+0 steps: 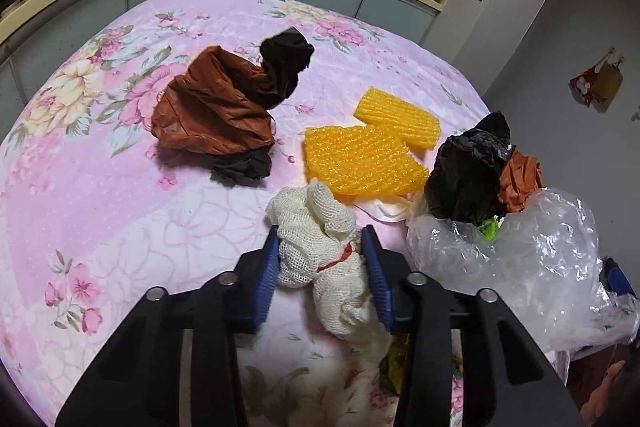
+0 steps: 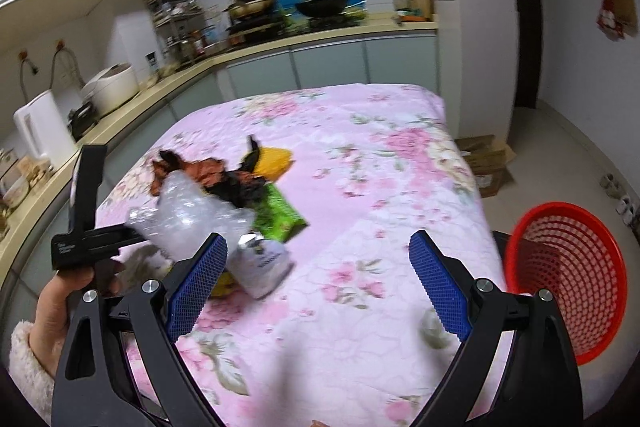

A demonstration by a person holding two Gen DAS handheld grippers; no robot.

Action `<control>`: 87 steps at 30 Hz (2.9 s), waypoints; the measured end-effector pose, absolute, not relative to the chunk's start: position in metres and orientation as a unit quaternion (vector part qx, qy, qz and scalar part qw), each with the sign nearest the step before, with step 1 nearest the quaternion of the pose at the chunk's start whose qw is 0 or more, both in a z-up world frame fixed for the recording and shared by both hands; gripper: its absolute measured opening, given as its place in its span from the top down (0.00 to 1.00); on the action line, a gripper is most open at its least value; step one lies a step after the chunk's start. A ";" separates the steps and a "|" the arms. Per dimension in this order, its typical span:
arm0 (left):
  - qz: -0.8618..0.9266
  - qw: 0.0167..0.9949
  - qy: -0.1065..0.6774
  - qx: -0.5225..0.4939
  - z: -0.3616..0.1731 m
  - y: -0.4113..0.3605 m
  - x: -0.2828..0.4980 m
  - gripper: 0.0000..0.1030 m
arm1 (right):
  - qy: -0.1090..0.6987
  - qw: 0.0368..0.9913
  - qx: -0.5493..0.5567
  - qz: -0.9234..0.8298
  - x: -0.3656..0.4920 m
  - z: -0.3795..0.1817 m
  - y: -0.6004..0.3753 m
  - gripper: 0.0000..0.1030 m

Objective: Collect trash
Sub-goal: 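Grasp the white mesh bag with the left tool, then grasp the green-yellow scrubber with the right tool while the left tool holds the mesh bag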

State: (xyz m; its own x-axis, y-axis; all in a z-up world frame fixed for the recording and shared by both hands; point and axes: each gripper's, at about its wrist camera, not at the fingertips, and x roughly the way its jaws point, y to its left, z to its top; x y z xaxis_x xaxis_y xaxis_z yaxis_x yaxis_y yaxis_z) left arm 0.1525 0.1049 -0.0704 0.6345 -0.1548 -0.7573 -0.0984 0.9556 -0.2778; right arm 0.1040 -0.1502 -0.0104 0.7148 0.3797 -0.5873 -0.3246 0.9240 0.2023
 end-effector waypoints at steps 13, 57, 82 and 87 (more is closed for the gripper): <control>0.019 0.906 0.398 -0.144 -0.055 0.136 0.126 0.67 | 0.358 0.902 -0.005 0.242 0.125 -0.036 -0.070 0.13; 0.055 0.917 0.364 -0.155 -0.044 0.162 0.096 0.67 | 0.345 0.896 0.038 0.277 0.105 -0.026 -0.079 0.21; 0.060 0.917 0.360 -0.160 -0.047 0.176 0.093 0.67 | 0.398 0.875 -0.047 0.271 0.135 -0.070 -0.017 0.57; 0.064 0.919 0.357 -0.157 -0.044 0.176 0.089 0.67 | 0.395 0.876 -0.043 0.275 0.131 -0.067 -0.018 0.61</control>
